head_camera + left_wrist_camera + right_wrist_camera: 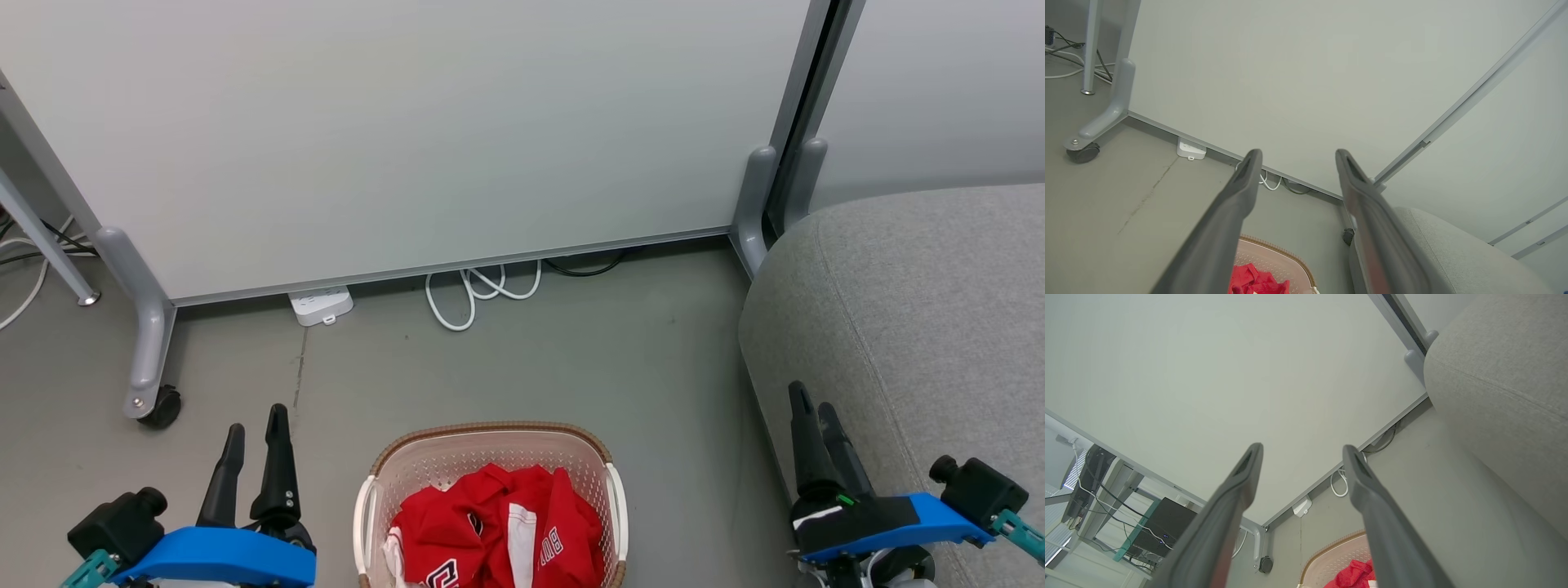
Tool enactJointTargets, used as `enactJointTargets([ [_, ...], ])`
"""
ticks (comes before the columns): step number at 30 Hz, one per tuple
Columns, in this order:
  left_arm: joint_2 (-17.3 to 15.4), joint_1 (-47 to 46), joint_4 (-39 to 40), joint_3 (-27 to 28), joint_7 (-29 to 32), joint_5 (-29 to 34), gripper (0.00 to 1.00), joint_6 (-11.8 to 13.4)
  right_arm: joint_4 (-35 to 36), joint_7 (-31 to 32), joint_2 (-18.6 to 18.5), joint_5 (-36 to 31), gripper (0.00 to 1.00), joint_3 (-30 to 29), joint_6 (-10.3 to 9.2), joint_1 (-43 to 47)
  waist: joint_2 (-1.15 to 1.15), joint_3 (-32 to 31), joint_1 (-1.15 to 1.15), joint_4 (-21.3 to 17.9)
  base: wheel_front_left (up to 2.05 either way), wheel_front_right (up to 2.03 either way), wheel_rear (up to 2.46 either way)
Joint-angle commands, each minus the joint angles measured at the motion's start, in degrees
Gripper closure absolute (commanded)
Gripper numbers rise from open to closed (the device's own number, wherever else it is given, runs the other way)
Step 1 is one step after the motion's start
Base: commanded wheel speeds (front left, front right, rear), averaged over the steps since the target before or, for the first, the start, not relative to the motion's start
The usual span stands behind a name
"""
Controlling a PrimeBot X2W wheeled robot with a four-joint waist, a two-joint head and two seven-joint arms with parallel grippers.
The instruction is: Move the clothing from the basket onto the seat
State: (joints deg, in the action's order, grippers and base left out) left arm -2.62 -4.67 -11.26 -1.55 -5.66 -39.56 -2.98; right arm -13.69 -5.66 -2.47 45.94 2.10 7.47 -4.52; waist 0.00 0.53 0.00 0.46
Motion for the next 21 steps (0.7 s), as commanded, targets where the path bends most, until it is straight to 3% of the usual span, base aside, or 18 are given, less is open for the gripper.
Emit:
enactJointTargets([
  [1, -0.5, -1.5, 0.7, -0.2, -0.6, 1.8, 0.0, 0.3, 0.4, -0.6, -0.3, -1.9, 0.0, 0.4, 0.02, -1.2, 0.0, 0.0, 0.0, 0.0, 0.0, 0.0, 0.0],
  [21, -1.6, -1.7, 0.4, -3.5, -3.7, 14.8, 0.0, 2.2, -0.6, -3.8, -0.4, -14.8, 0.0, 2.3, 0.02, -1.4, 0.0, -0.1, 0.0, 0.4, 0.0, 0.0, 0.0],
])
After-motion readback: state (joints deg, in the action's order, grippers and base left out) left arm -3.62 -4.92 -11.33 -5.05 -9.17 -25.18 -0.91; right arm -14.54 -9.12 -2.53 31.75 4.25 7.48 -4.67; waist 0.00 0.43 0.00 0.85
